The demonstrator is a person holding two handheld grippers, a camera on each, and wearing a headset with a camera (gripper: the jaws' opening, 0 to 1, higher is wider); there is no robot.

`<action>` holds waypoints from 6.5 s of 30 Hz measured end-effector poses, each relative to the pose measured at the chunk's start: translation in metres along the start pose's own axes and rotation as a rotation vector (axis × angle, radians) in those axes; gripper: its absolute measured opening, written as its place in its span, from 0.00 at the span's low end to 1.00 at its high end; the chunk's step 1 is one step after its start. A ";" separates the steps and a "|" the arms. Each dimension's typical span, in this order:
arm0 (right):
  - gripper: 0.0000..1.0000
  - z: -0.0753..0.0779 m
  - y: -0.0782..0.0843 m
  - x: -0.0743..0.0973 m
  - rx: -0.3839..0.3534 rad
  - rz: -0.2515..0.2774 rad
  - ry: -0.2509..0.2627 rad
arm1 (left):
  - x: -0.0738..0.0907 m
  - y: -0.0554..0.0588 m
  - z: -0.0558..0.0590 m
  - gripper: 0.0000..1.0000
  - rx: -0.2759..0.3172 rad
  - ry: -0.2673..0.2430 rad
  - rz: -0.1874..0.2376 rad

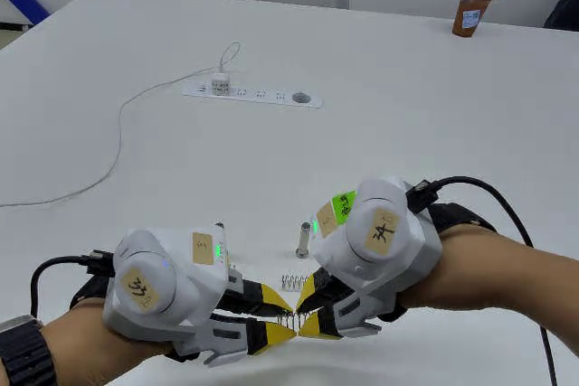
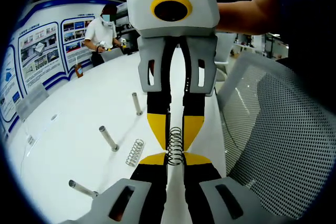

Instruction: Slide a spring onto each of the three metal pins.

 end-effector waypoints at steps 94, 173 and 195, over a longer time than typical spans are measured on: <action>0.12 0.044 0.042 0.070 -0.175 -0.043 0.125 | 0.038 0.021 -0.014 0.40 0.134 -0.135 0.050; 0.12 0.105 0.117 0.042 -0.348 -0.230 0.189 | 0.072 0.045 -0.023 0.48 0.262 -0.289 0.085; 0.19 0.108 0.125 0.036 -0.347 -0.229 0.212 | 0.071 0.044 -0.022 0.48 0.258 -0.286 0.085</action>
Point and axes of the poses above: the centre of the closed fingertips' face, and the gripper's own axes: x roughly backward along the fingers, z roughly to its right, y roughly out of its underside, the point moved 3 cm from there along x, roughly backward along the fingers, and after that the axes turned 5 degrees about y, right-handed, at the moved point
